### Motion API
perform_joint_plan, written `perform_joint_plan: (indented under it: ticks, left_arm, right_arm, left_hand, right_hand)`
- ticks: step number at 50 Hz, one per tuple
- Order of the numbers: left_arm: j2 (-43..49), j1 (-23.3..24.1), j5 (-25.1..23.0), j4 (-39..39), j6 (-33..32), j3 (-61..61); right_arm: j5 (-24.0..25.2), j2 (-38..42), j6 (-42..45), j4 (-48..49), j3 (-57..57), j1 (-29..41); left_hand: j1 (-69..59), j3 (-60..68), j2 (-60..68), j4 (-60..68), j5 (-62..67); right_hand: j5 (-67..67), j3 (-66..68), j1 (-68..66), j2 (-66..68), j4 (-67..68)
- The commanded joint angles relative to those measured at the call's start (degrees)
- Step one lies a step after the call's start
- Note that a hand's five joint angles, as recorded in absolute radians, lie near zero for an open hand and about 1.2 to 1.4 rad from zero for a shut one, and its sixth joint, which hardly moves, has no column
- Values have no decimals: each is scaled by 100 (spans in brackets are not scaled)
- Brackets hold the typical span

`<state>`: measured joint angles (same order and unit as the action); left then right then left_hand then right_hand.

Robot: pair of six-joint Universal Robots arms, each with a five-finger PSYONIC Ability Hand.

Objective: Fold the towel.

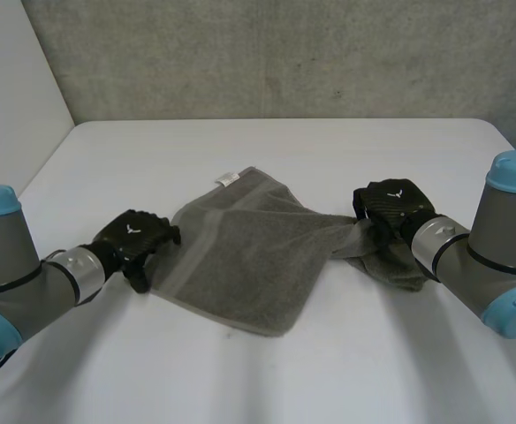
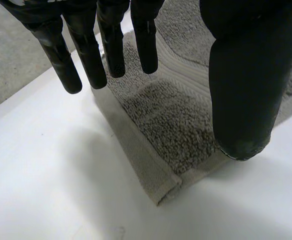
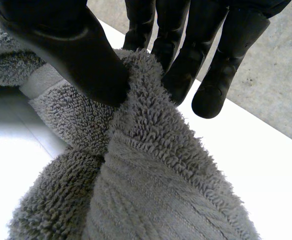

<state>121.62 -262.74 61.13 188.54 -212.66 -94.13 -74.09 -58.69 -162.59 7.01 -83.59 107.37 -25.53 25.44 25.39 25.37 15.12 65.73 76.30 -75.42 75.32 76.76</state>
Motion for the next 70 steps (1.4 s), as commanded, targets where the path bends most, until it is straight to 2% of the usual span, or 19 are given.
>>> perform_joint_plan:
  ticks: [1,43,51,53,59,61,70]
  left_arm:
    - [116,-49,22,-54,-338,17]
    - [582,29,84,-309,-320,800]
    - [740,100,75,-458,-312,1011]
    - [775,152,66,-520,-303,1063]
    - [828,240,75,-546,-303,1125]
    - [837,258,75,-546,-303,1151]
    - [494,276,92,-537,-65,1151]
  right_arm:
    - [0,33,-1,2,0,3]
    - [0,156,113,20,-9,47]
    - [0,173,122,29,0,47]
    - [0,173,122,20,0,47]
    - [0,200,140,20,0,47]
    - [0,200,157,20,0,47]
    - [0,200,157,20,0,47]
  left_hand:
    - [-319,328,332,335,360]
    - [-1194,1203,1207,1209,1234]
    - [-2439,2447,2452,2454,2479]
    - [-3175,3184,3189,3191,3216]
    - [-3953,3961,3966,3968,3993]
    - [-5391,5400,5404,5407,5432]
    - [-5447,5456,5461,5463,5488]
  right_hand:
    - [427,370,-458,468,324]
    - [427,370,-458,468,324]
    - [427,370,-458,468,324]
    - [427,370,-458,468,324]
    - [427,370,-458,468,324]
    - [427,370,-458,468,324]
    - [427,370,-458,468,324]
